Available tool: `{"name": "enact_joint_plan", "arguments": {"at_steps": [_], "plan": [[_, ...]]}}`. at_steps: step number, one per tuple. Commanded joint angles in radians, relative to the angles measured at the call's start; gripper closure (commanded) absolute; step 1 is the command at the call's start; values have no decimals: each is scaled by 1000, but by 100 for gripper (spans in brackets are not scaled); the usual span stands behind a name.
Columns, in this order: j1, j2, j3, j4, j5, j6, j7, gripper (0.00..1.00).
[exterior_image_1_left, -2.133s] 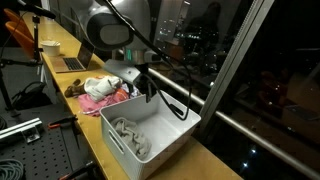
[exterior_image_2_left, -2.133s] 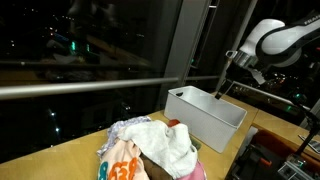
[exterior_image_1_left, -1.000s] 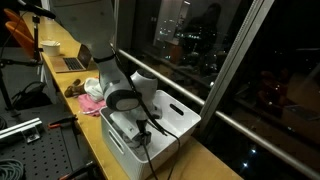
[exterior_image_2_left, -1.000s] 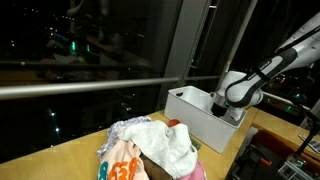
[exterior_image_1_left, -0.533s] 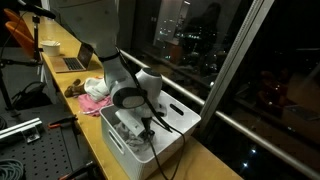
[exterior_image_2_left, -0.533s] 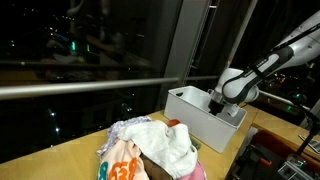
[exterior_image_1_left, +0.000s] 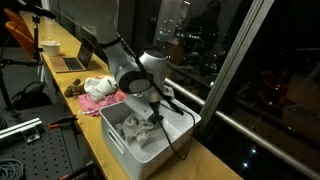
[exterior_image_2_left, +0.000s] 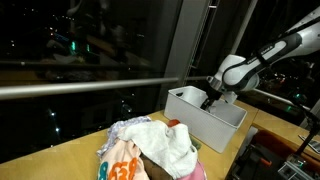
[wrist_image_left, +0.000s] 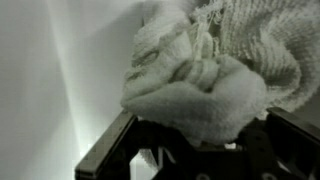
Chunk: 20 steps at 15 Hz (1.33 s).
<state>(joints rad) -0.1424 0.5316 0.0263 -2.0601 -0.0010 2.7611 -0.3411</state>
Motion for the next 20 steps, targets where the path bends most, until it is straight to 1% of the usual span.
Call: {"name": "enact_joint_plan", "arguments": {"at_steps": [1, 5, 7, 10, 11, 12, 14, 18, 19, 20], "plan": [[53, -163, -25, -5, -71, -35, 47, 94], [110, -304, -4, 33, -112, -75, 72, 94], [155, -356, 17, 56, -133, -103, 84, 94], [233, -414, 66, 83, -160, -150, 109, 94], [258, -413, 82, 87, -173, -156, 128, 94], [273, -416, 98, 92, -163, -168, 128, 94], [299, -407, 123, 67, -140, -162, 133, 94], [320, -388, 154, 20, -112, -166, 125, 94], [320, -385, 159, 12, -107, -169, 122, 50], [317, -382, 163, 4, -98, -170, 118, 49]]}}
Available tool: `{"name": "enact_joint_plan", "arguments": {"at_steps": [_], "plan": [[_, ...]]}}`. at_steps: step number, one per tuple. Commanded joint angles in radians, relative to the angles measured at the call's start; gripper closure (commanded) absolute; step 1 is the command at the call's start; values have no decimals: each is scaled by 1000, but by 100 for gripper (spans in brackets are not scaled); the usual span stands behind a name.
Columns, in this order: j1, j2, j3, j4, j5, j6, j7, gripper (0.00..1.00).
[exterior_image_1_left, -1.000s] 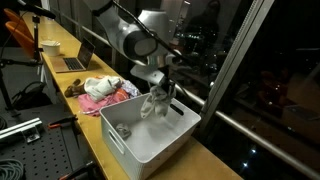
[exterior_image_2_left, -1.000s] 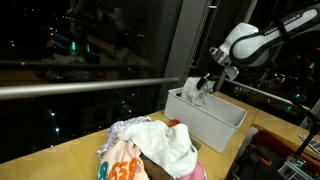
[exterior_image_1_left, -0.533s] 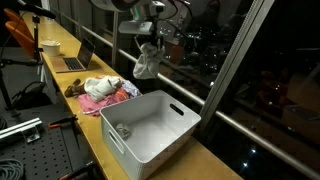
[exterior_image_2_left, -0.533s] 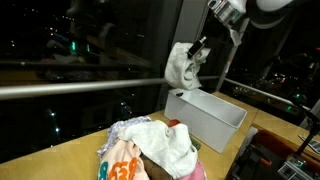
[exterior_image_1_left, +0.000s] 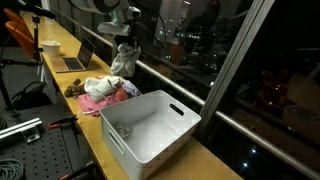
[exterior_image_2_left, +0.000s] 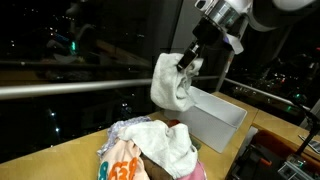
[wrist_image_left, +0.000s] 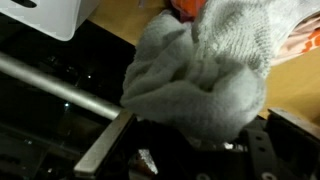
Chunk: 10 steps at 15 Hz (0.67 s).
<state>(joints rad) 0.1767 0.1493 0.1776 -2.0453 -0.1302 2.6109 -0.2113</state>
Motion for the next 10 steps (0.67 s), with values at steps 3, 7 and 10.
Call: {"name": "enact_joint_plan", "arguments": {"at_steps": [3, 7, 10], "plan": [[-7, 5, 19, -24, 58, -27, -21, 29], [-8, 4, 20, -31, 92, -32, -24, 1], [-12, 3, 29, -34, 137, -30, -47, 0]]}}
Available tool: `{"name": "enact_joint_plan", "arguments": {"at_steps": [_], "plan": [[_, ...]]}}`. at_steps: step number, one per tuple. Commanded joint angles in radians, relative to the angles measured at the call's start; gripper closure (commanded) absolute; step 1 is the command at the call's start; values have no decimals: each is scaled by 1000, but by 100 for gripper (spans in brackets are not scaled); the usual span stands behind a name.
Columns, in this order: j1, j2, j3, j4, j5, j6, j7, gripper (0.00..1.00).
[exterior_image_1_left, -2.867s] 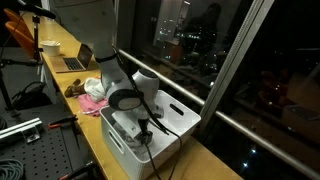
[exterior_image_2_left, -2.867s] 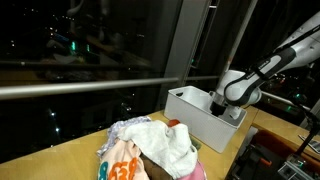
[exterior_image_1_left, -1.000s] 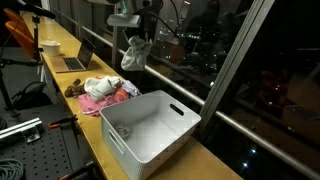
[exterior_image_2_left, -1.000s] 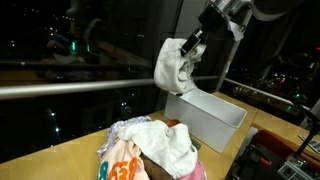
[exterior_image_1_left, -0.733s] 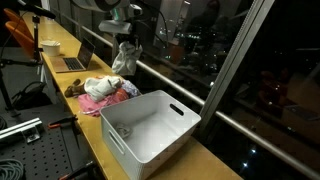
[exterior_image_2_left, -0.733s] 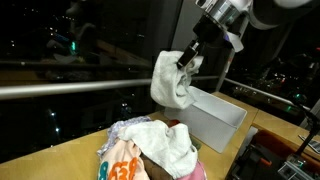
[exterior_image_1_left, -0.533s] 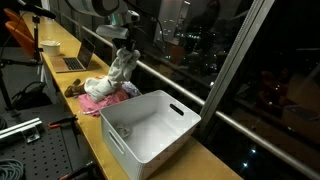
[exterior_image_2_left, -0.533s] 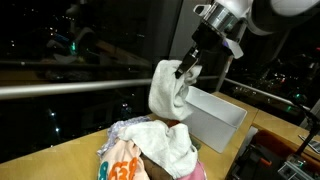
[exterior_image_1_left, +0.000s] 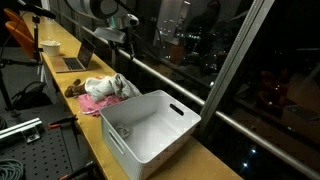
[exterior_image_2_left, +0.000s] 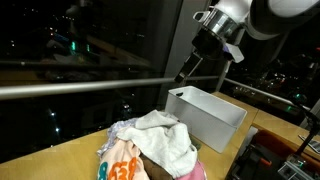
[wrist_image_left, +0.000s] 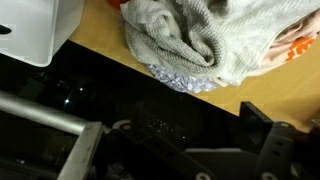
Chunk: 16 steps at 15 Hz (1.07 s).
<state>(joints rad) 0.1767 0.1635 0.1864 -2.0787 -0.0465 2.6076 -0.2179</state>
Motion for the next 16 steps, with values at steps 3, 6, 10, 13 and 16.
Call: {"name": "enact_joint_plan", "arguments": {"at_steps": [3, 6, 10, 13, 16], "plan": [[-4, 1, 11, 0, 48, -2, -22, 0], [-4, 1, 16, -3, 66, -2, -32, 0], [-4, 1, 16, -5, 67, -2, -33, 0], [-4, 1, 16, -5, 67, -2, -33, 0], [-4, 1, 16, -6, 67, -2, -33, 0]]}}
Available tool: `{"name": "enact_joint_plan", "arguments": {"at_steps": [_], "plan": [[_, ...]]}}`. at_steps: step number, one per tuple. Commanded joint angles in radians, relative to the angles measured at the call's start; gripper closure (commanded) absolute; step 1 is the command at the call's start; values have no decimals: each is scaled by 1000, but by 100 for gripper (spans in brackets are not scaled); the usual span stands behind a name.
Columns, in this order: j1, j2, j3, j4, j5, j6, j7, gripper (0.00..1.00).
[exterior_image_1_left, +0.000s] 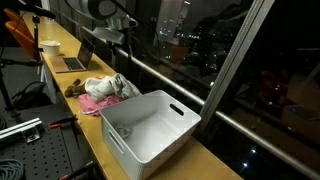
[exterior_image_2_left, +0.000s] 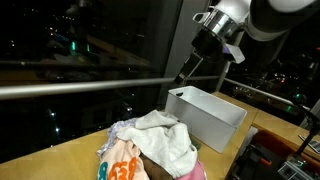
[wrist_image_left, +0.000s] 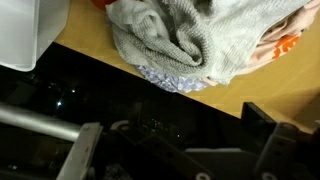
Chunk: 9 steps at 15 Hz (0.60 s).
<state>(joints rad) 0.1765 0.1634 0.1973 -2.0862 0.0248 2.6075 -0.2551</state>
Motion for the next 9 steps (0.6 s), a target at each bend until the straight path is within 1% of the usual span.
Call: {"name": "enact_joint_plan", "arguments": {"at_steps": [1, 3, 5, 9], "plan": [[-4, 1, 5, 2, -4, -2, 5, 0], [2, 5, 6, 0, -12, 6, 16, 0], [23, 30, 7, -5, -44, 34, 59, 0], [86, 115, -10, -17, -170, 112, 201, 0]]}}
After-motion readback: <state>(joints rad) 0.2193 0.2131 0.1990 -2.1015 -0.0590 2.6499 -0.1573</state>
